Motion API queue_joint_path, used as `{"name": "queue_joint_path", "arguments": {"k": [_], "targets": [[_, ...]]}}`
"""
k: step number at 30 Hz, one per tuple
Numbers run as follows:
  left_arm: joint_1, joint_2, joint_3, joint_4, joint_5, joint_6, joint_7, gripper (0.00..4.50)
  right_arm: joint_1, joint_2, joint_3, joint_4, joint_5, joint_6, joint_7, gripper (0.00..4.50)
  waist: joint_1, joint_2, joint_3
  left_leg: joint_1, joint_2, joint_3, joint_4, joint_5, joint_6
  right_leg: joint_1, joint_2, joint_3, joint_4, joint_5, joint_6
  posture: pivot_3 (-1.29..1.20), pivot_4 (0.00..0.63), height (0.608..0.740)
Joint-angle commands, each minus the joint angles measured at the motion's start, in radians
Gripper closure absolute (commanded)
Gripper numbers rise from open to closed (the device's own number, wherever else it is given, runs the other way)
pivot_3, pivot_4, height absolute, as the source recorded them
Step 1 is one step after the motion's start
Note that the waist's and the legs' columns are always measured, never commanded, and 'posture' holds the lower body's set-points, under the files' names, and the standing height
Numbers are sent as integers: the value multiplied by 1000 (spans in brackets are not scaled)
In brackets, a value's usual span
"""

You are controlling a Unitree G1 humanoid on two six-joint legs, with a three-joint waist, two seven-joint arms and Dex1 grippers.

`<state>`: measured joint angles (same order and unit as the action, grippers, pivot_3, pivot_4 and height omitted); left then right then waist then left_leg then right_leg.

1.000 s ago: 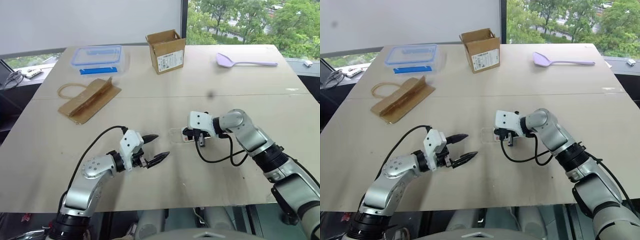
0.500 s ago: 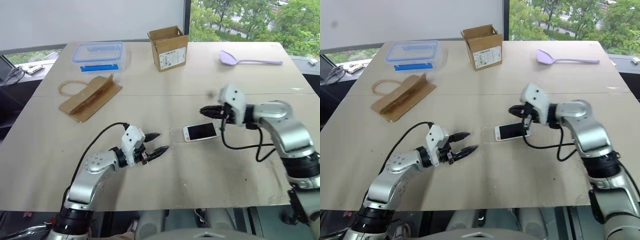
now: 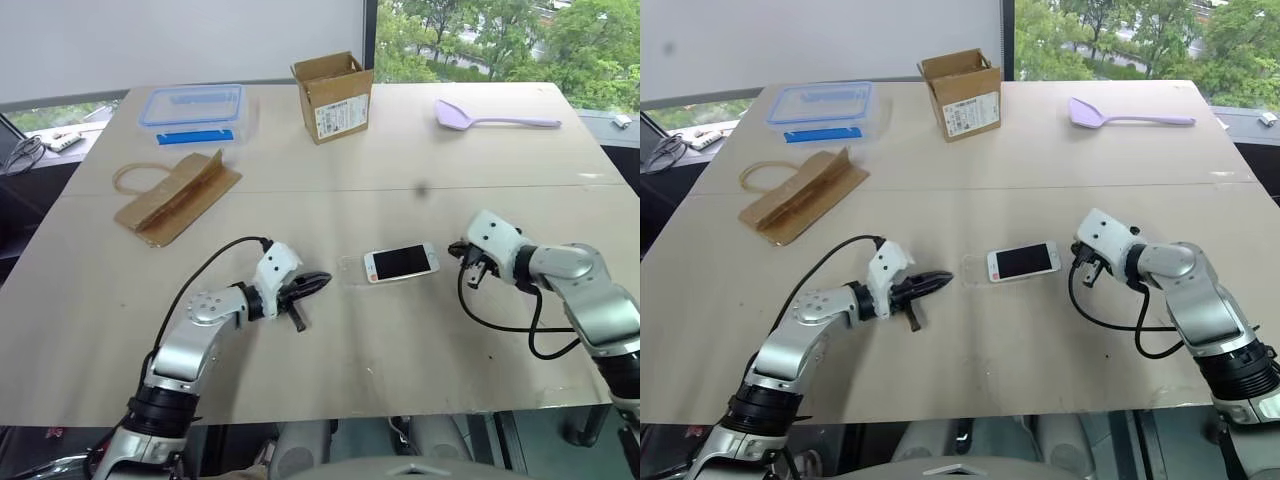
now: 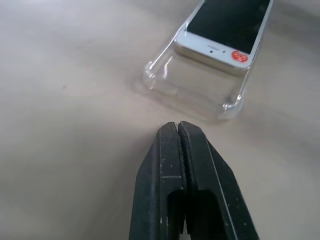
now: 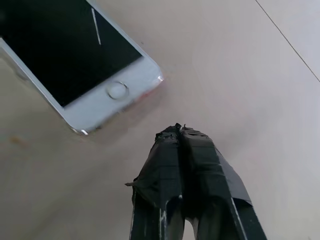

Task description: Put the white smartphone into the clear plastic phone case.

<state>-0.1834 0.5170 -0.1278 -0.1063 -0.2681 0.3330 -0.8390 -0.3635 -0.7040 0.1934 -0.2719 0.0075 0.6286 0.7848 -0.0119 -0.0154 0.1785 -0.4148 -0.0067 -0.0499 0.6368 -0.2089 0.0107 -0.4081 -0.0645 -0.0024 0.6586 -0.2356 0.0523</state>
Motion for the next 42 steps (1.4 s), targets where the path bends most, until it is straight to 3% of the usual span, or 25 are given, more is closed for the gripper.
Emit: {"name": "queue_joint_path", "arguments": {"k": [1,16,19,26,35,38,42], "targets": [[-6,-27,-51,8,26,6,6,4476,-20,21,40,-83,-8,7,-5,4500,1,0,0,0,0,0,0,0,0,0,0,0,0,0,0,0,150,740],[-36,-88,-78,98,57,-23,-3,4476,-102,141,258,-60,-100,0,28,4500,1,0,-3,6,0,-2,2,0,0,7,0,-1,1,-2,-2,0,150,740],[-46,-93,-77,125,65,-44,-11,4476,-102,157,239,-30,-106,-15,23,4500,1,0,-3,16,2,-2,1,0,0,15,-1,-1,0,-5,0,0,150,740],[-58,-89,-39,180,69,-91,-16,4476,-82,153,193,-19,-117,-11,15,4500,1,0,-5,17,3,-1,2,0,0,15,-1,-1,1,-5,0,0,150,740],[-65,-61,146,84,-198,40,-102,4476,18,95,-56,-101,-23,81,-19,4500,1,-1,-3,10,3,-2,0,0,0,10,-1,-2,0,-3,2,0,150,740],[-112,-79,104,80,-201,94,-105,4476,53,106,-130,-136,37,96,-24,4500,5,-1,-3,-1,2,-3,1,0,0,2,-1,-3,-1,0,0,0,150,740],[-199,-152,15,159,-120,79,-68,4476,43,156,-157,-140,106,98,-39,4500,4,-1,-2,-2,-3,-3,1,0,0,1,-2,-3,-1,0,1,0,150,740]]}}
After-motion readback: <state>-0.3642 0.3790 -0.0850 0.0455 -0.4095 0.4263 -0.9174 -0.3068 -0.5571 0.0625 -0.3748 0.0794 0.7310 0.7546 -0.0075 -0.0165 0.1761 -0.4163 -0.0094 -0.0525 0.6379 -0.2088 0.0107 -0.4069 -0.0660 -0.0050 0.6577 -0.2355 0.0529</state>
